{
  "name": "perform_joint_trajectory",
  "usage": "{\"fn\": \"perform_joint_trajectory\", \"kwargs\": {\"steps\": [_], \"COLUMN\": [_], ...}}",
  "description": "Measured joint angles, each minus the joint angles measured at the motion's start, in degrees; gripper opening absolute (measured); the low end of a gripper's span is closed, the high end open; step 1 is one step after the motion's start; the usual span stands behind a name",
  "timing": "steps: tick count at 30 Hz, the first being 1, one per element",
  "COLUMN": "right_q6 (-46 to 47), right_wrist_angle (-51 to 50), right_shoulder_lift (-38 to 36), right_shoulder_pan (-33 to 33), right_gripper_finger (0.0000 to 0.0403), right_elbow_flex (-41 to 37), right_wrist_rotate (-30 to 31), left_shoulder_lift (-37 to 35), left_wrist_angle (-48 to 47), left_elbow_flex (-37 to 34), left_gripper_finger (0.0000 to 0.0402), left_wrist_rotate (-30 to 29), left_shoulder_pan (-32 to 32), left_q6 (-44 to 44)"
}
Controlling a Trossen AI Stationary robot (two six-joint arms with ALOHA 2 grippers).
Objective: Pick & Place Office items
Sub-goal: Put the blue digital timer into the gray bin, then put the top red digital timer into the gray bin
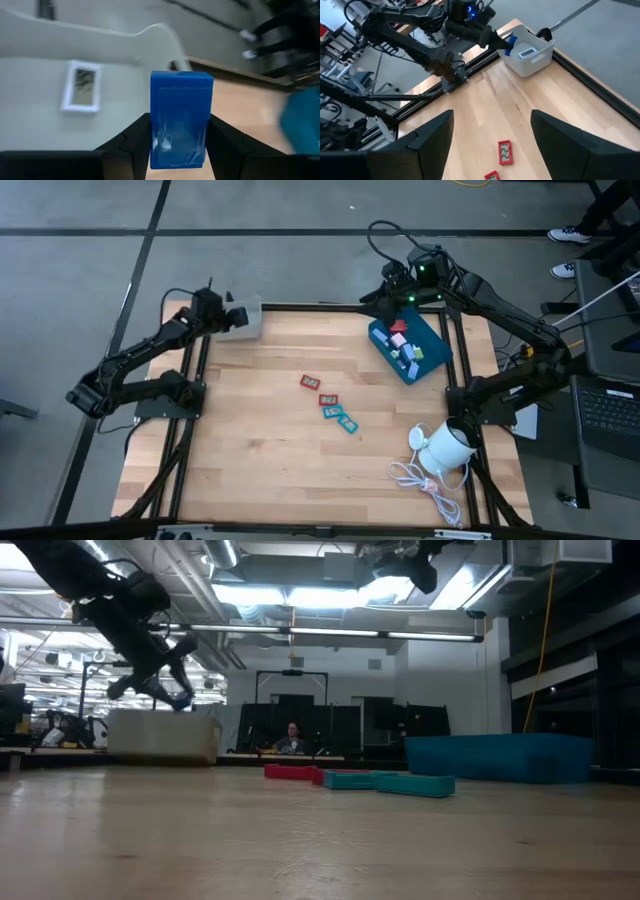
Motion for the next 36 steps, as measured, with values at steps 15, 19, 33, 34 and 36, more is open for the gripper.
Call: {"fn": "perform_joint_trajectory", "kwargs": {"steps": [15,19,33,34,36], "right_q6": [0.3,0.3,0.3,0.3,0.3], "right_wrist_angle": [0.1,0.1,0.1,0.1,0.1], "right_shoulder_lift": [0.0,0.0,0.0,0.0,0.0], "right_shoulder_pan": [0.0,0.0,0.0,0.0,0.0], "right_gripper_finger": [0.0271,0.0271,0.0271,0.0271,0.0271], "right_elbow_flex": [0.0,0.0,0.0,0.0,0.0], "right_wrist_rotate": [0.0,0.0,0.0,0.0,-0.2], "left_shoulder_lift": [0.0,1.3,5.8,5.6,5.4], "left_wrist_angle": [4.1,1.1,6.1,6.9,8.8], "left_elbow_flex": [0.1,0.1,0.1,0.1,0.1], "left_gripper_finger": [0.0150,0.0150,0.0262,0.0273,0.0286], "left_wrist_rotate": [-3.0,-4.1,-1.6,-1.6,-2.1], "left_shoulder_pan": [0.8,3.6,2.6,2.5,2.6], "left_q6": [-0.6,2.9,3.2,2.9,2.4]}}
